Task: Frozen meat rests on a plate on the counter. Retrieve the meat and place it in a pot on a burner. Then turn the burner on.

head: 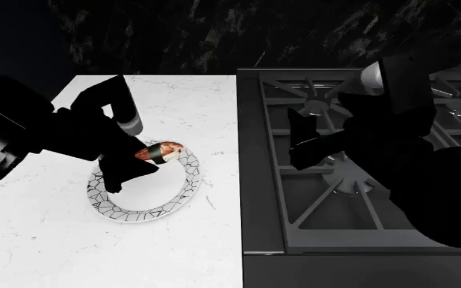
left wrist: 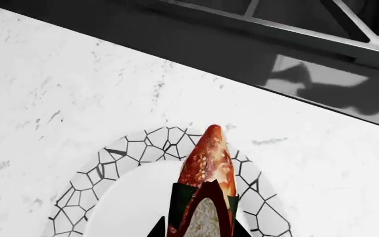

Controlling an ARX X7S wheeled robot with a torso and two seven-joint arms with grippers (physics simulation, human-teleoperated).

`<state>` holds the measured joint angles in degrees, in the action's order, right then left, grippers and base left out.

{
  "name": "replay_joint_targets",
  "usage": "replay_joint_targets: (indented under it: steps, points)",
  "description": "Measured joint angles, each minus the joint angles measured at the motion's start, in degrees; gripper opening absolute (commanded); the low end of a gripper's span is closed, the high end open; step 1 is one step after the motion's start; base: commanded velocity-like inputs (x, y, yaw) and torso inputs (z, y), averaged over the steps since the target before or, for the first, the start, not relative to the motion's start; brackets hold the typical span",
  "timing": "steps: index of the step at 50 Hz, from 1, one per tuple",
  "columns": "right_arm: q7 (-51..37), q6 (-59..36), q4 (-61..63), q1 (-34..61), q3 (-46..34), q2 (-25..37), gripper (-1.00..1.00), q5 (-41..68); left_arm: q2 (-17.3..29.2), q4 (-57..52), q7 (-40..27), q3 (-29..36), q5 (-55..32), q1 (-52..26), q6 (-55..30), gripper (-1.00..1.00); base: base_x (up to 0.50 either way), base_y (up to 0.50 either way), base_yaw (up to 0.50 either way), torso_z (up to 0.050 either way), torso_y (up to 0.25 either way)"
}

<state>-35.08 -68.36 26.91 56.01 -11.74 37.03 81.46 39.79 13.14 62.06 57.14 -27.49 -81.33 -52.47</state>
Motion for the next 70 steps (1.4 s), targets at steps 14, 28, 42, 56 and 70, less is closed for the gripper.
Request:
replay_joint_targets:
  steps: [14, 28, 42, 56, 70]
  points:
    - [-0.41, 0.20, 2.22, -0.04, -0.07, 1.15, 1.00, -0.15, 5.70, -16.48, -12.89, -9.60, -6.96, 7.22, -4.41, -1.00, 0.00, 0.00, 0.00, 0.000, 0.000]
    - [-0.77, 0.20, 3.63, 0.40, -0.07, 2.24, 1.00, 0.24, 8.49, -31.66, -30.02, -19.61, -14.46, 16.14, -10.23, -1.00, 0.00, 0.00, 0.00, 0.000, 0.000]
    - [-2.14, -1.41, 5.21, 2.65, -1.16, 3.01, 1.00, 2.18, 5.41, -39.29, -46.52, -30.49, -23.41, 20.67, -19.25, -1.00, 0.00, 0.00, 0.00, 0.000, 0.000]
    - [-5.58, -2.59, 5.89, 5.52, -1.23, 3.94, 1.00, 6.72, 1.96, -41.43, -56.99, -38.35, -29.49, 20.71, -24.94, -1.00, 0.00, 0.00, 0.00, 0.000, 0.001]
    - [-8.00, -2.82, 6.09, 8.50, -1.01, 4.73, 1.00, 10.87, -0.09, -42.43, -63.28, -43.85, -34.89, 19.72, -28.51, -1.00, 0.00, -0.12, 0.00, 0.000, 0.000]
